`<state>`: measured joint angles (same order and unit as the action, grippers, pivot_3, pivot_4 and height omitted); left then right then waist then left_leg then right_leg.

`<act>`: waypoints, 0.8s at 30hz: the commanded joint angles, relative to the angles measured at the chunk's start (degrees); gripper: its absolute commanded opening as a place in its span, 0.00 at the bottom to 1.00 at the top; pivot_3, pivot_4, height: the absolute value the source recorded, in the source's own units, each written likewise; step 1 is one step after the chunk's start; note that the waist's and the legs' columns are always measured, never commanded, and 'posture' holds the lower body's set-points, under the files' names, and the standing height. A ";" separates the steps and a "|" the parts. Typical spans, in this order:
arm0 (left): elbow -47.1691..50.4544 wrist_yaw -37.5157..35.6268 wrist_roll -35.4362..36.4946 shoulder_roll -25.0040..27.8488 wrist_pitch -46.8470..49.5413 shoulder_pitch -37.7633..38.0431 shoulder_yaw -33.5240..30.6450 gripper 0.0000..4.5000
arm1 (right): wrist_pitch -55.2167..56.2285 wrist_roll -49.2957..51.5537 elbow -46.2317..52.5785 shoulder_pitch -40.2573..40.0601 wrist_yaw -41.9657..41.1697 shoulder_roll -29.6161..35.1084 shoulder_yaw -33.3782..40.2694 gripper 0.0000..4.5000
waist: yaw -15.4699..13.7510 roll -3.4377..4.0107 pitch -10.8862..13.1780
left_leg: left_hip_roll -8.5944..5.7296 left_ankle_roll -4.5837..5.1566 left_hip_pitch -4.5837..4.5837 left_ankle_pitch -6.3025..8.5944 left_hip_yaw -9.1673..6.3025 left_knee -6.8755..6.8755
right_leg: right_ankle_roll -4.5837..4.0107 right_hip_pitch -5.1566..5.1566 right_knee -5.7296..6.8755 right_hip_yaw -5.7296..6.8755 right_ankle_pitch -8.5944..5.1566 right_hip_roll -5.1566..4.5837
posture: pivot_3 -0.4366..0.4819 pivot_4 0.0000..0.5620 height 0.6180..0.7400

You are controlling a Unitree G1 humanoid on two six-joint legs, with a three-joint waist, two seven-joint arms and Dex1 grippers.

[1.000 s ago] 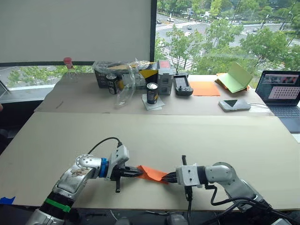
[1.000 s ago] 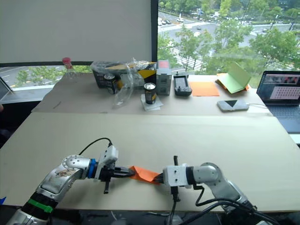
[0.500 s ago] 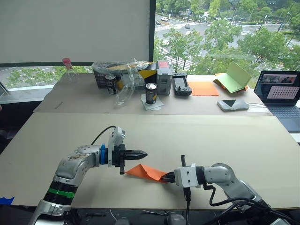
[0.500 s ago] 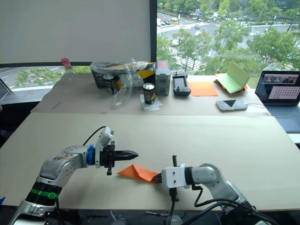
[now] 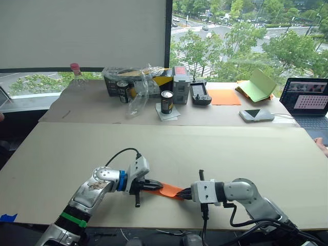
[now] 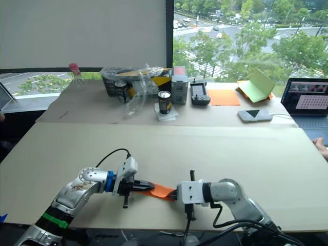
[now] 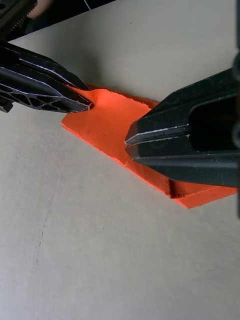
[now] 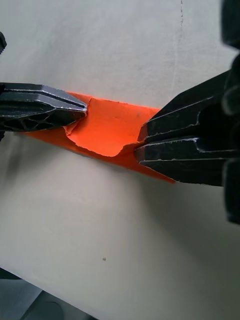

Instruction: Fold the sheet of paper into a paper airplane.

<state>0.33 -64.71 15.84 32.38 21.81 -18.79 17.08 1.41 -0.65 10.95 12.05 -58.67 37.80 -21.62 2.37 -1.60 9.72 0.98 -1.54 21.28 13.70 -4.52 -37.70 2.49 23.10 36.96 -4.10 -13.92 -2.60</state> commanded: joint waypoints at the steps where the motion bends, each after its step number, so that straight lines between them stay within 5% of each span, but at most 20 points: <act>1: -2.56 1.46 -2.35 0.77 -0.21 1.64 0.08 0.00 | -5.33 4.04 5.80 -0.13 -3.32 3.87 3.47 0.28 | -0.03 0.01 0.00 | 0.00 0.00 0.01 0.00 0.00 0.00 | 0.00 0.00 0.00 0.00 0.00 -0.01 | 0.48 0.27 0.93; 7: -2.73 1.39 -2.06 0.68 -0.42 1.87 -0.59 0.00 | -20.70 14.35 15.29 4.69 -0.60 2.17 9.25 0.74 | 0.13 0.02 0.00 | 0.03 0.00 0.01 0.00 -0.01 0.00 | 0.00 0.02 0.03 0.01 0.00 0.02 | 0.48 0.27 0.93; 8: -3.05 1.39 -2.12 0.52 -0.49 1.55 -0.61 0.00 | -23.76 15.15 15.51 5.66 0.99 0.66 9.20 0.74 | 0.12 0.02 0.00 | 0.03 0.00 0.00 0.00 -0.02 0.00 | 0.00 0.02 0.04 0.02 0.00 0.03 | 0.48 0.27 0.93; 10: -3.37 1.33 -2.04 0.13 -0.51 0.88 -0.54 0.00 | -27.69 14.67 14.50 6.37 3.33 -1.81 7.17 0.66 | 0.05 0.02 0.00 | 0.04 0.00 0.00 0.00 -0.03 0.00 | 0.00 0.02 0.03 0.03 0.00 0.04 | 0.48 0.27 0.93; 18: -5.04 -0.78 -2.76 1.76 -1.99 -0.26 -0.47 0.00 | -32.60 9.97 7.74 6.16 10.71 -9.59 0.74 0.03 | 0.14 0.04 0.01 | 0.02 0.00 0.12 0.00 -0.02 0.00 | 0.00 0.13 -0.01 0.04 0.00 0.02 | 0.48 0.27 0.93; 24: -4.16 -0.84 -2.51 1.64 -1.53 -0.29 -0.03 0.00 | -33.30 11.06 4.37 4.96 9.32 -9.97 0.67 0.00 | 0.14 0.04 0.01 | 0.02 0.00 0.12 0.00 -0.02 0.00 | 0.00 0.12 0.00 0.03 0.00 0.02 | 0.48 0.27 0.93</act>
<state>-2.31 -66.45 15.81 32.92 19.20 -19.68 16.47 -32.23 9.81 14.75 16.96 -48.34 27.05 -21.65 2.50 -1.55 9.74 1.00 -1.54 21.40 13.70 -4.54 -37.70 2.49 23.21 36.96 -4.07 -13.92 -2.58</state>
